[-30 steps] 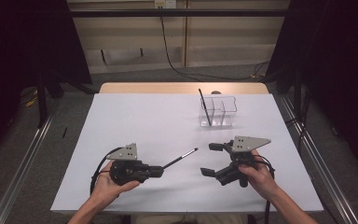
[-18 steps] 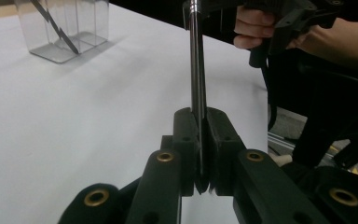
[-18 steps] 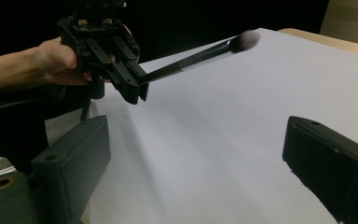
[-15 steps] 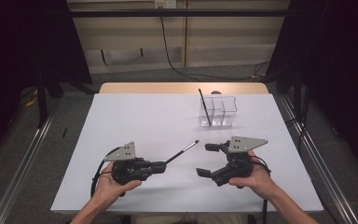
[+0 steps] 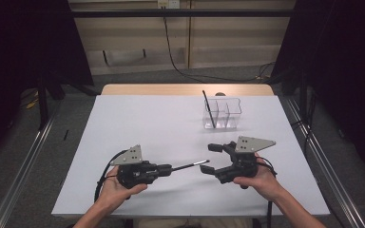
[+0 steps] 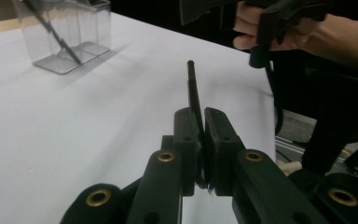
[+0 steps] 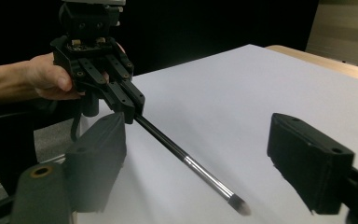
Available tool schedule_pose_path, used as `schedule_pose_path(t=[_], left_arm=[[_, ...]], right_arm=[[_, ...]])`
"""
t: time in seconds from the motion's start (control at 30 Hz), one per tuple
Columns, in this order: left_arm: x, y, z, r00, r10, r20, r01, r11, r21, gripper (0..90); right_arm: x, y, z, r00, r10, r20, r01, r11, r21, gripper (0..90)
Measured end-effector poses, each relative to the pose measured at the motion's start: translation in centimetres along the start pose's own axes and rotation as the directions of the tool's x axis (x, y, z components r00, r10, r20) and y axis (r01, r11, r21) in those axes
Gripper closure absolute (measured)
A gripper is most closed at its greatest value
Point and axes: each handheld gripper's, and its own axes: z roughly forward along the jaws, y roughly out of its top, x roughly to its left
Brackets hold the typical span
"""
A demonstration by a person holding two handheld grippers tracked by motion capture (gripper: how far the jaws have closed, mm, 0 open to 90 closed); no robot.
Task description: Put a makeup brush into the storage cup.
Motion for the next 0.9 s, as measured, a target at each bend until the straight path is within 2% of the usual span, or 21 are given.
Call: schedule_pose_path(t=[0.03, 0.13, 0.33, 0.53, 0.7, 0.9], left_arm=[[0.1, 0.1, 0.0, 0.9999, 0.001, -0.015, -0.001, 1.0000, 0.000, 84.2], [0.4, 0.2, -0.4, 0.9998, -0.007, -0.020, 0.007, 0.9996, -0.029, 84.2], [0.4, 0.5, -1.6, 0.9999, -0.009, -0.007, 0.008, 0.9940, -0.109, 84.2], [0.0, 0.7, -1.9, 1.0000, 0.003, 0.004, -0.003, 0.9888, -0.149, 84.1], [-0.3, 1.1, -2.2, 0.9996, 0.015, 0.025, -0.010, 0.9810, -0.194, 84.1], [-0.6, 1.3, -2.0, 0.9984, 0.028, 0.050, -0.017, 0.9777, -0.210, 84.1]], right_arm=[[-0.1, 0.0, 0.0, 1.0000, 0.000, 0.002, 0.000, 1.000, 0.003, 18.5], [-0.2, 0.0, -0.2, 0.9999, -0.004, 0.010, 0.004, 1.000, 0.000, 18.5], [-0.5, -0.3, -0.4, 0.9999, 0.004, 0.016, -0.004, 1.000, -0.002, 19.1], [-0.6, -0.2, -0.4, 0.9999, 0.005, 0.011, -0.005, 1.000, -0.012, 22.2], [-0.6, -0.2, -0.4, 0.9996, 0.008, -0.026, -0.008, 1.000, -0.011, 29.3], [-0.5, 0.0, -0.2, 0.9964, -0.002, -0.085, 0.000, 1.000, -0.019, 40.9]])
